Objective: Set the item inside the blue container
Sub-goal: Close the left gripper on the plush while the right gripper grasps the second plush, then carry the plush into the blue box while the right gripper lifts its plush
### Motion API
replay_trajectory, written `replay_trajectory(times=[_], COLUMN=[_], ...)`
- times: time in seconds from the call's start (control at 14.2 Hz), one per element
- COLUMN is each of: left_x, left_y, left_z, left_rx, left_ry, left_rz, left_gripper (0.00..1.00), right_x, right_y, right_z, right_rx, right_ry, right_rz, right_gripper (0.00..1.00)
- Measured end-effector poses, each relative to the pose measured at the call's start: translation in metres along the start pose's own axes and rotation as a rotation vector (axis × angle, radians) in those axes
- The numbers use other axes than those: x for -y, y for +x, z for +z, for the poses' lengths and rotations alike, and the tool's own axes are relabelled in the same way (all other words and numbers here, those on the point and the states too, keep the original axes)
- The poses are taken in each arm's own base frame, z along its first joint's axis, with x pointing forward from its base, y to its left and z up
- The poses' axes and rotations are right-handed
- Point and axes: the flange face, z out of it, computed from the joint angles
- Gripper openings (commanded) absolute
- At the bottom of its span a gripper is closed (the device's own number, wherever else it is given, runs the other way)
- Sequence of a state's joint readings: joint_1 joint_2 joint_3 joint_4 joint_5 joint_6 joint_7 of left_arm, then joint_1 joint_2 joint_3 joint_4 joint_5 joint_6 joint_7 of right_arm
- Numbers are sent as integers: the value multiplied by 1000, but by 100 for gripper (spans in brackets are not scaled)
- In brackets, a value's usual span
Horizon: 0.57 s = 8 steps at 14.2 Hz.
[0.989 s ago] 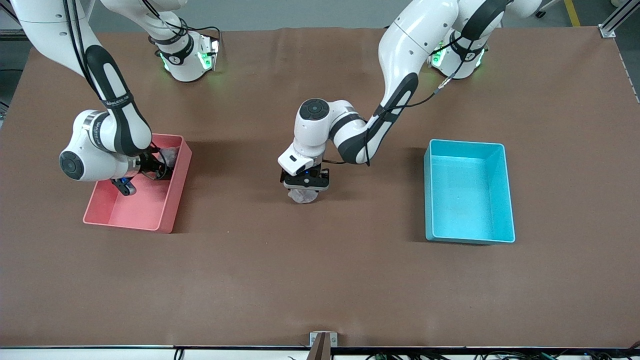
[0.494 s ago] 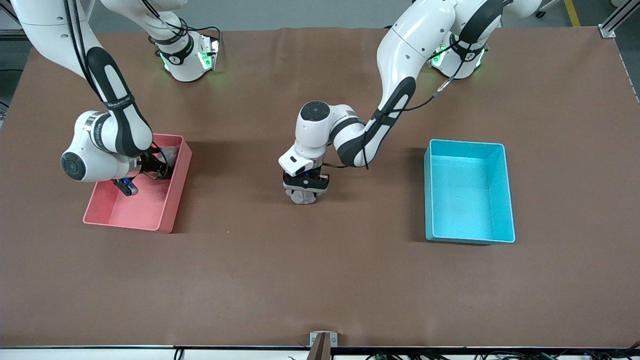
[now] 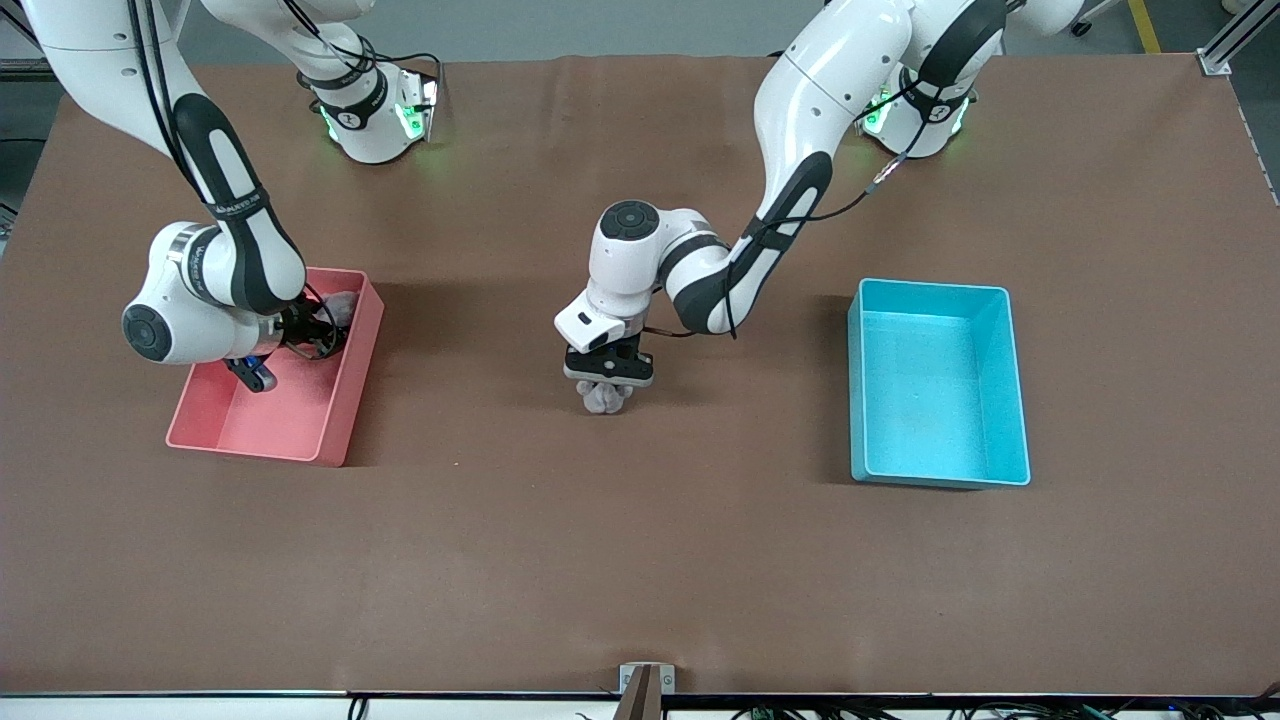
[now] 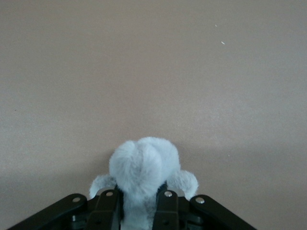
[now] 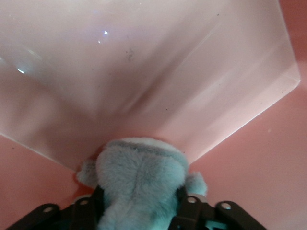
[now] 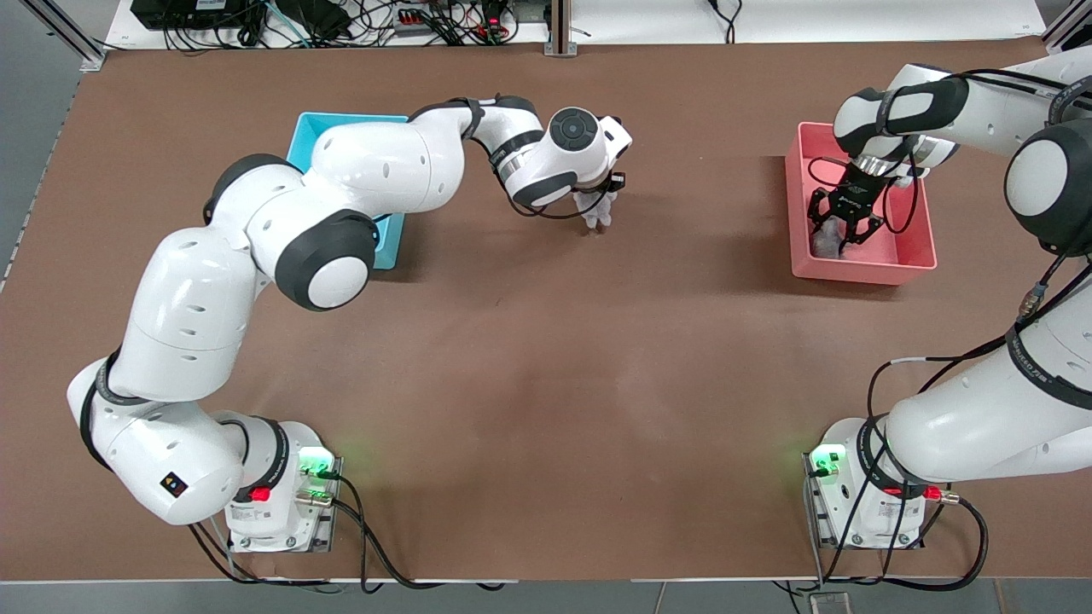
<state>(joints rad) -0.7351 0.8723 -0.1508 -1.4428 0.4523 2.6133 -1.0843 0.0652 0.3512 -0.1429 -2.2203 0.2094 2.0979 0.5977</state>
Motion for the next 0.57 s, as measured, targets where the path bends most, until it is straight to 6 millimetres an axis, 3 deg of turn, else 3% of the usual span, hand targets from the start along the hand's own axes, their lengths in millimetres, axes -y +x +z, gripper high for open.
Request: replay_trajectory(times=[0.14, 0.28, 0.42, 0.57], left_x=[5, 15, 27, 54], left_y=[9, 29, 56, 90], left_z=[-7, -30, -72, -121], left_rx=[-4, 3, 33, 102], left_ry=[17, 80, 132, 142], left_rz=[-10, -19, -10, 7], left_gripper=[15, 15, 15, 15], right_x=[0, 0, 1, 2], right_y=[0, 0, 0, 0], right_z=[0, -1, -2, -4], right_rx=[0, 1, 2, 0], right_ry=[0, 0, 0, 1], right_rz=[-1, -1, -2, -3], right_gripper=[28, 14, 5, 2])
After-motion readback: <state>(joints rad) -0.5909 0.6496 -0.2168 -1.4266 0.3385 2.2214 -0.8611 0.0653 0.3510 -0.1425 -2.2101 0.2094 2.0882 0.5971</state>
